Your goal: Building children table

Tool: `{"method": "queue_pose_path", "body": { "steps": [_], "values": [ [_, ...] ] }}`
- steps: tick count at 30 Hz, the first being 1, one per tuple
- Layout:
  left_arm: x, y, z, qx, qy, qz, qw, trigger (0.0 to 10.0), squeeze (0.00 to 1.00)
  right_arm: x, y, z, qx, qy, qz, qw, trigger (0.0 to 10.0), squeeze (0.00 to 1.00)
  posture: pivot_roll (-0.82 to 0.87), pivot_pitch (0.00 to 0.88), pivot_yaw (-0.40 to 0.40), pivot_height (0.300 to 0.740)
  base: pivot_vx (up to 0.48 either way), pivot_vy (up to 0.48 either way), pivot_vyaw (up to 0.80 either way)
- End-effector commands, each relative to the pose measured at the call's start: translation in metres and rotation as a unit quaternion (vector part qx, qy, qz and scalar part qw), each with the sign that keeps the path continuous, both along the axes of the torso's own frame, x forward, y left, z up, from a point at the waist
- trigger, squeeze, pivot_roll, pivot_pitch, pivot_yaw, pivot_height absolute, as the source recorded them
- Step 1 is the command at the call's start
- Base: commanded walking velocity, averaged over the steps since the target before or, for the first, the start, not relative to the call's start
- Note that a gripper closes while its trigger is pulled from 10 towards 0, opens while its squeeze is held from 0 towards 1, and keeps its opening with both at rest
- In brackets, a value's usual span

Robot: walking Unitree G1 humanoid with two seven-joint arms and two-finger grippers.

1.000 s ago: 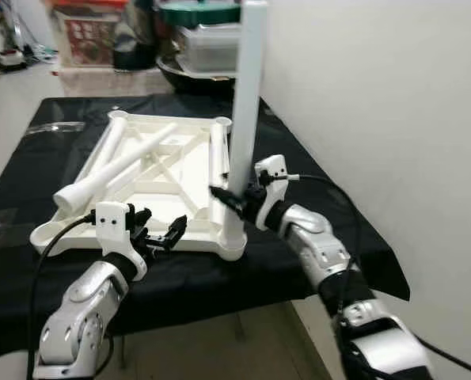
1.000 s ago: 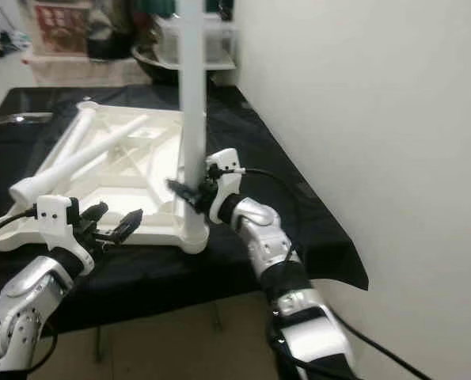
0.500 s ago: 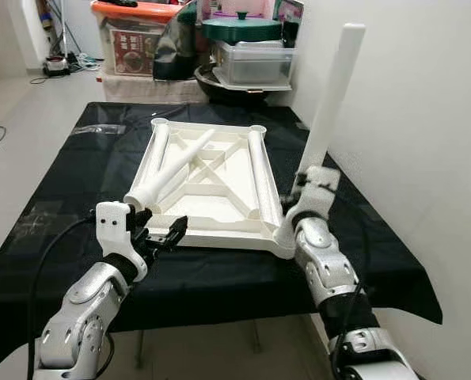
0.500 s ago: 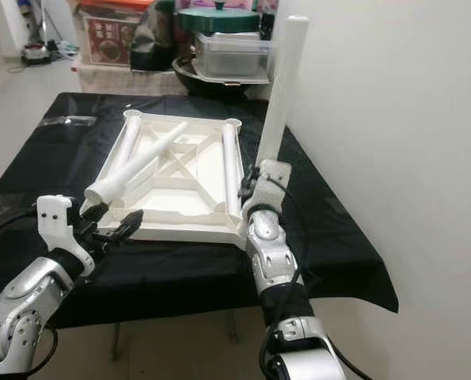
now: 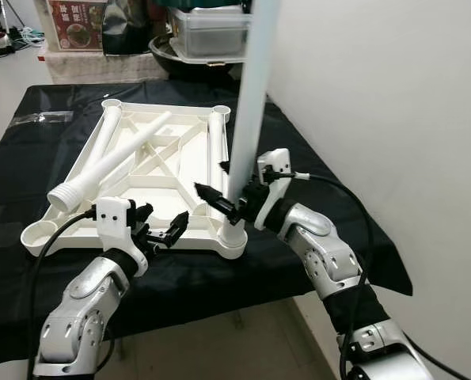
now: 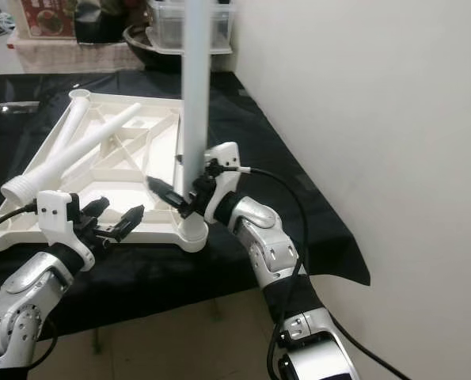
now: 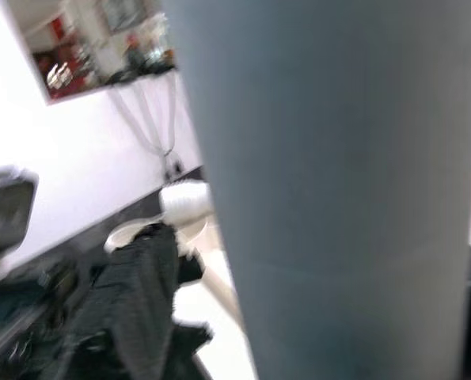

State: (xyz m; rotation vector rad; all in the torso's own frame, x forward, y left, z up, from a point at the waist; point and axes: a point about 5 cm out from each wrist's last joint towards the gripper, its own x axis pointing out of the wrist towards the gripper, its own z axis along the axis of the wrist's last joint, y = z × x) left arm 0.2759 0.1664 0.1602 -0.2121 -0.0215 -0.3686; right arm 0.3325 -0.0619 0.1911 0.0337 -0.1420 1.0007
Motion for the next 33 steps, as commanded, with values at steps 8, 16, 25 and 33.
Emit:
{"method": "queue_pose_path", "body": {
  "steps": [8,16,25,33],
  "values": [
    [-0.004,-0.001,-0.001,-0.005,0.003,0.001,1.0,10.0,0.0,0.038,-0.029,-0.046,-0.092,0.116,-0.317,0.937,0.0,0.0,0.09,0.0,-0.117,0.74,0.0,0.0,0.0],
    [-0.006,0.001,0.0,-0.006,0.005,0.003,1.0,10.0,0.0,0.022,-0.069,-0.045,-0.038,0.144,-0.556,0.818,0.0,0.0,0.08,0.0,-0.104,0.74,0.0,0.0,0.0],
    [-0.004,0.0,0.0,-0.001,0.005,-0.002,1.0,10.0,0.0,0.025,-0.022,-0.005,0.056,0.085,-0.372,0.923,10.0,1.0,0.07,0.0,-0.105,0.74,0.0,0.0,0.0],
    [-0.004,0.0,0.0,-0.004,0.003,-0.001,1.0,10.0,0.0,0.018,-0.01,0.02,0.064,0.052,-0.168,0.982,10.0,0.0,0.07,0.0,-0.108,0.74,0.0,0.0,0.0]
  ]
}}
